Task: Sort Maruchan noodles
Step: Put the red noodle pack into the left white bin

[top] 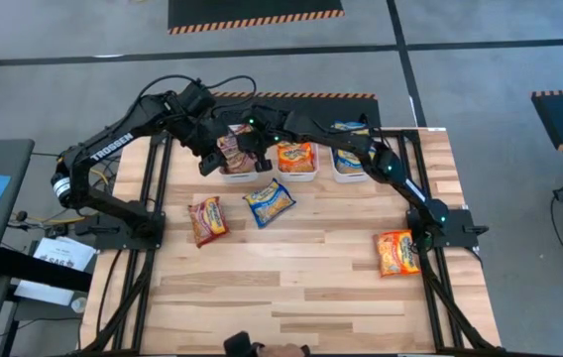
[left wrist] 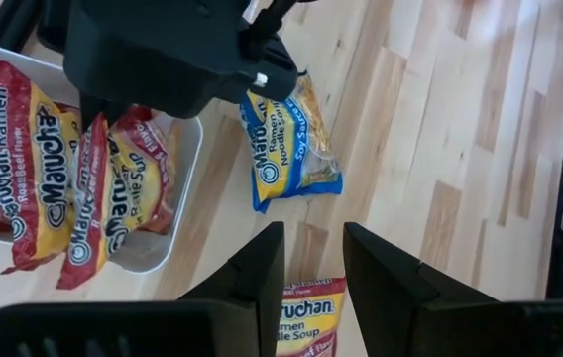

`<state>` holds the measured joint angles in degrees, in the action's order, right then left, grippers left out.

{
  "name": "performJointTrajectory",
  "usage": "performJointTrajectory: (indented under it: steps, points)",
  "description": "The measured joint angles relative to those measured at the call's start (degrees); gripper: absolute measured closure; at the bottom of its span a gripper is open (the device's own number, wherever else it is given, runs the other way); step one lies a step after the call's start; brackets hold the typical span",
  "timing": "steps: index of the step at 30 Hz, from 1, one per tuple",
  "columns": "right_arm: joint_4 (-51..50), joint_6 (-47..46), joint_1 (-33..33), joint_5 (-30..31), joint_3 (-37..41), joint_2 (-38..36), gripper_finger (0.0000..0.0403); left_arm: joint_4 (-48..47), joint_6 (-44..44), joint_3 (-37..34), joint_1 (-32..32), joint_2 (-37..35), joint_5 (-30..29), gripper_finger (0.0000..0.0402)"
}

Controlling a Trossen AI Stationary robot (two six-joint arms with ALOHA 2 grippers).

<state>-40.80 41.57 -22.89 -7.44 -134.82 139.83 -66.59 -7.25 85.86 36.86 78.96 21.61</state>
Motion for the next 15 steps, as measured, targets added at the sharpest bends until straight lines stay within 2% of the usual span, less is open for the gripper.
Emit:
performJointTrajectory:
  steps: [8,12,15]
  points:
    - [-0.7,-1.7,1.5,0.0,0.0,0.1,0.0389,0.0,-0.6,0.0,0.0,0.0,0.0,0.031]
    - [2.0,-4.5,1.7,0.2,0.0,0.2,0.0389,0.2,-1.7,0.0,0.0,0.0,0.0,0.031]
    - [5.6,-9.1,1.6,5.3,1.3,0.2,0.0388,0.2,-2.0,0.0,0.0,0.0,0.0,0.031]
